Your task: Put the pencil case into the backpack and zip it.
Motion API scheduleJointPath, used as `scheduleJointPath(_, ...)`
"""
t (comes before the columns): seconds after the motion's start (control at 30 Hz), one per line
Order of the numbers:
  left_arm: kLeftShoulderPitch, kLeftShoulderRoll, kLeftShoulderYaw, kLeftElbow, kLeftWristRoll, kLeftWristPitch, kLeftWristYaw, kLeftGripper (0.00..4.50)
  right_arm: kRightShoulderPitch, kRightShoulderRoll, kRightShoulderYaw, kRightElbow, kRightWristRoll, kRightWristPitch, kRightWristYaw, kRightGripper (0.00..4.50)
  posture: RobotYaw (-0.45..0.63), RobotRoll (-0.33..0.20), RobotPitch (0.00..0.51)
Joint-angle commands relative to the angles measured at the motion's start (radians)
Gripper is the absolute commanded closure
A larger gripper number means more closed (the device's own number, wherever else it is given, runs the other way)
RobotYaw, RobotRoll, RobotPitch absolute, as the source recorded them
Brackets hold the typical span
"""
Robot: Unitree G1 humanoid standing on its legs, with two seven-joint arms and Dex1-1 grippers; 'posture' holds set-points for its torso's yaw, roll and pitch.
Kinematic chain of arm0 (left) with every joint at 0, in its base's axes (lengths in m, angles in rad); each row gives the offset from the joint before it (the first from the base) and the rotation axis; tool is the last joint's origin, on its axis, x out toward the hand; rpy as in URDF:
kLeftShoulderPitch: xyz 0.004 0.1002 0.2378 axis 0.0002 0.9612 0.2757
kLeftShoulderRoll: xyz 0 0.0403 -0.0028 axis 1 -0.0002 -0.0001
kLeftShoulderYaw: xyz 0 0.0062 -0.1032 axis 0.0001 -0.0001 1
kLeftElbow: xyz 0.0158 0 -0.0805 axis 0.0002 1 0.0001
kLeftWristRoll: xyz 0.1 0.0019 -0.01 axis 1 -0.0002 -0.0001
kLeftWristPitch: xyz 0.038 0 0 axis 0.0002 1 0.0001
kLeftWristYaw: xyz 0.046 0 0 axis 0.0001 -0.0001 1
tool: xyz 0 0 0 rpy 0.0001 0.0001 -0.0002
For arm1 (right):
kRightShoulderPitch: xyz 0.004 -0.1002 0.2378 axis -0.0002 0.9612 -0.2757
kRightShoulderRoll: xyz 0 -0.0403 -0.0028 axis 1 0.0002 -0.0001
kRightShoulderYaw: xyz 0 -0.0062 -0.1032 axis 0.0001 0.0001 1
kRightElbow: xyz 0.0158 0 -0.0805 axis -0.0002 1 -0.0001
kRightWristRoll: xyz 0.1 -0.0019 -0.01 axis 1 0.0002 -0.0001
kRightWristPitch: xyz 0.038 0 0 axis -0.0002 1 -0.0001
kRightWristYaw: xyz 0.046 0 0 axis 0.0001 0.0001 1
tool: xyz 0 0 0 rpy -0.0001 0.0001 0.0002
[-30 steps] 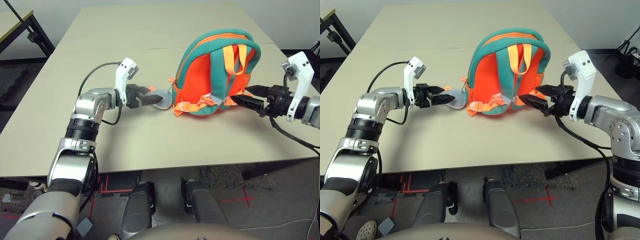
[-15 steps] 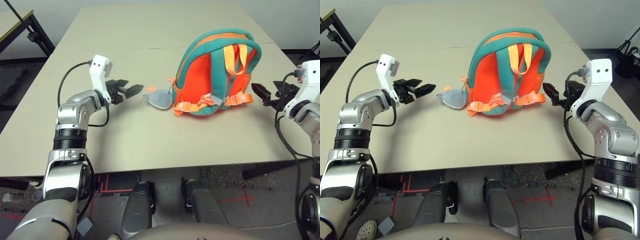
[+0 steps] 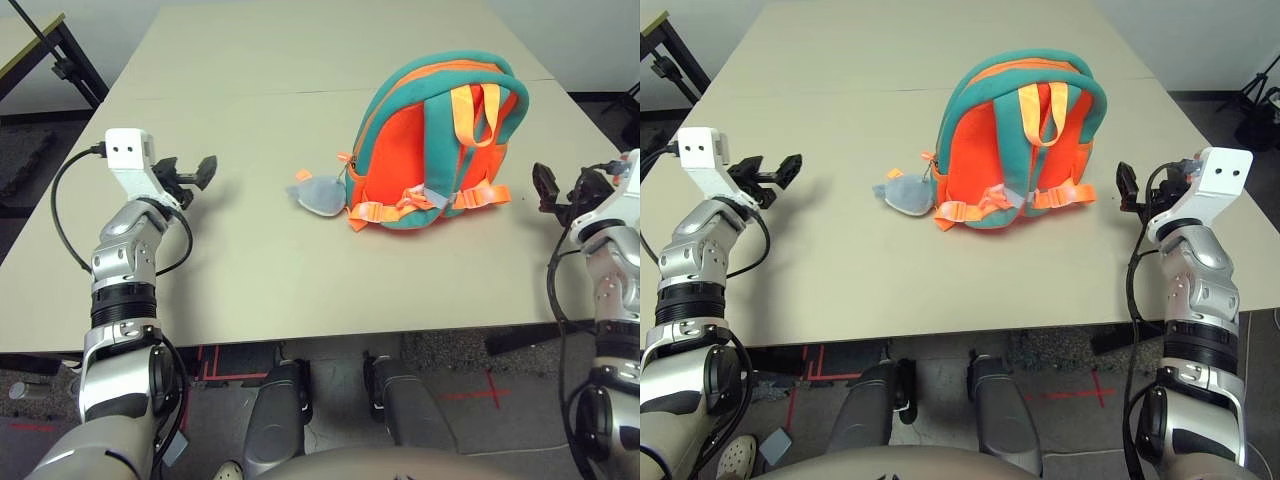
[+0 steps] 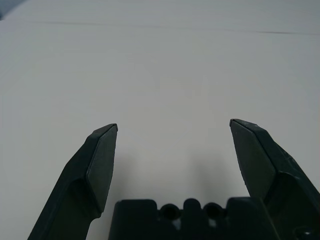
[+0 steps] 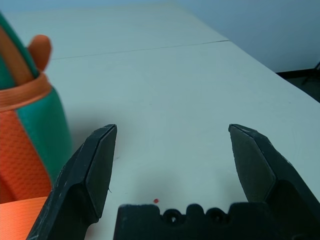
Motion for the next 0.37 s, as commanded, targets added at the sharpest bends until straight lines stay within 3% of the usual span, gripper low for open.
scheduleJointPath(0.03,0.03,0.004,0.004,0.02,0.009,-0.027,0.024,0.0,0.005,0.011,0.002,0.038,-0.015,-0.042,-0.005,0.06,-0.05,0.0,0.204)
scheduleJointPath(0.37,0.023,-0.003,-0.01,0.042,0.01,-0.043,0.045,0.0,0.006,0.02,0.01,0.045,-0.021,-0.057,-0.004,0.06,-0.06,0.0,0.199)
